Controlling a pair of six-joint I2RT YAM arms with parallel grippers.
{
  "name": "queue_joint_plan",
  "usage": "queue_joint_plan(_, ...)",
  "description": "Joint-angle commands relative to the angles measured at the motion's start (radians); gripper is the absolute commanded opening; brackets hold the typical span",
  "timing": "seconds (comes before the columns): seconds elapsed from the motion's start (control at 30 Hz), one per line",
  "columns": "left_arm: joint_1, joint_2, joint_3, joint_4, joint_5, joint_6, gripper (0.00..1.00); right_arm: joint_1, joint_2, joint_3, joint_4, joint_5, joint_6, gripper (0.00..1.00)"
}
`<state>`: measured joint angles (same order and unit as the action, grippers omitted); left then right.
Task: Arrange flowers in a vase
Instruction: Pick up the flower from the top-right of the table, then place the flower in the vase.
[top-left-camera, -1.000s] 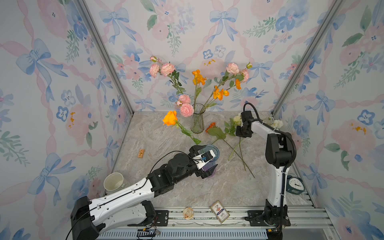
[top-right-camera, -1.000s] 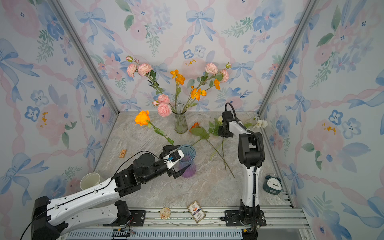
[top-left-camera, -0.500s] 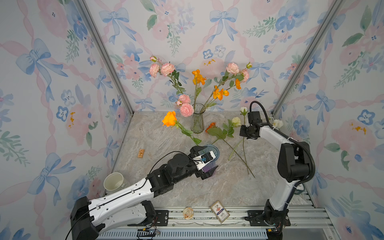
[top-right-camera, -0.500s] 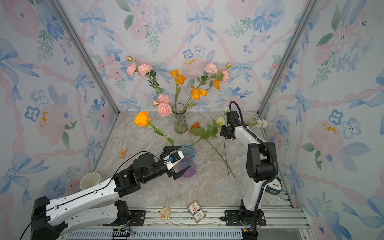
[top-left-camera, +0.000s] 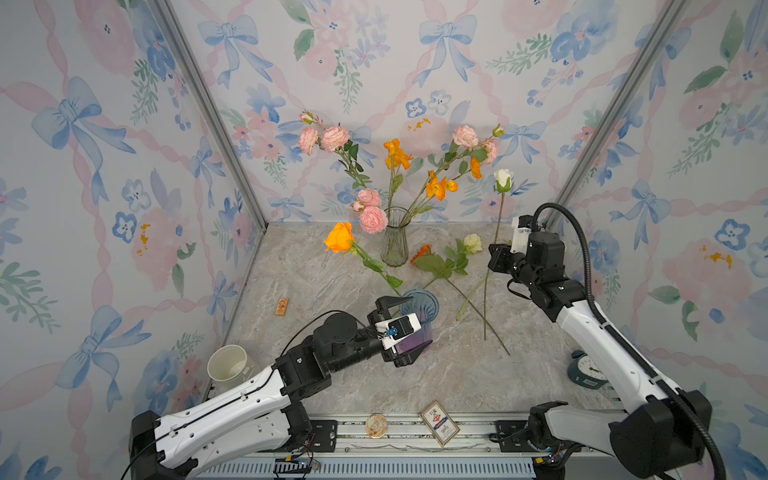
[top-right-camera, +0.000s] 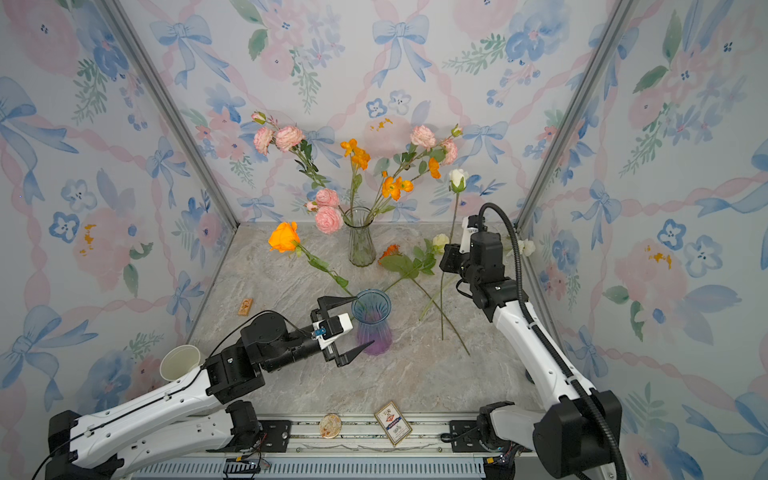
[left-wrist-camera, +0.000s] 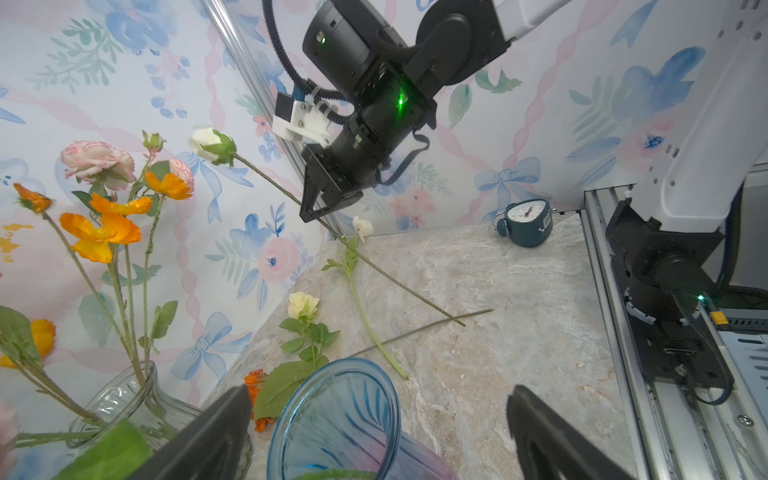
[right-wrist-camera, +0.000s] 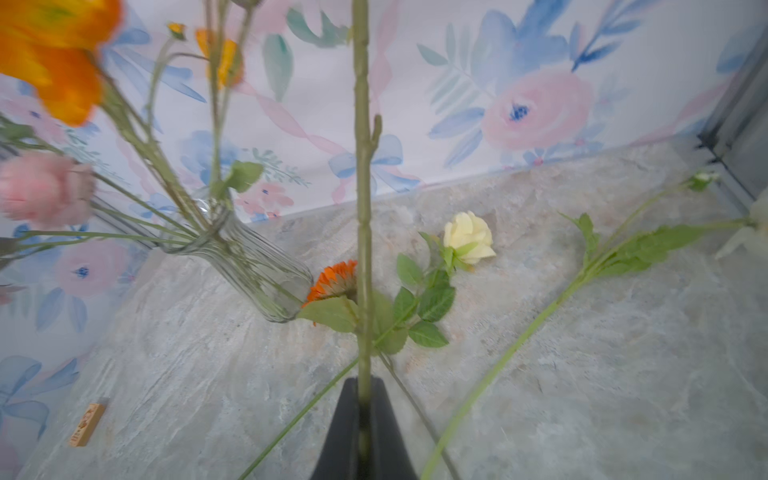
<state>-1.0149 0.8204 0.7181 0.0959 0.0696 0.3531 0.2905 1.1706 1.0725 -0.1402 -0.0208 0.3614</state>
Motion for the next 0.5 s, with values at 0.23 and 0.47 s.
queue_joint_plan(0.23, 0.057, -0.05, -0.003, -0.03, 0.081, 0.02, 0.98, 0.368, -0.243, 0.046, 0.246, 0.275, -0.026, 0.07)
queue_joint_plan(0.47, 0.076, -0.048, -0.002, -0.031, 0.091, 0.017, 0.98, 0.489, -0.202, 0.103, 0.332, 0.284, -0.022, 0.07)
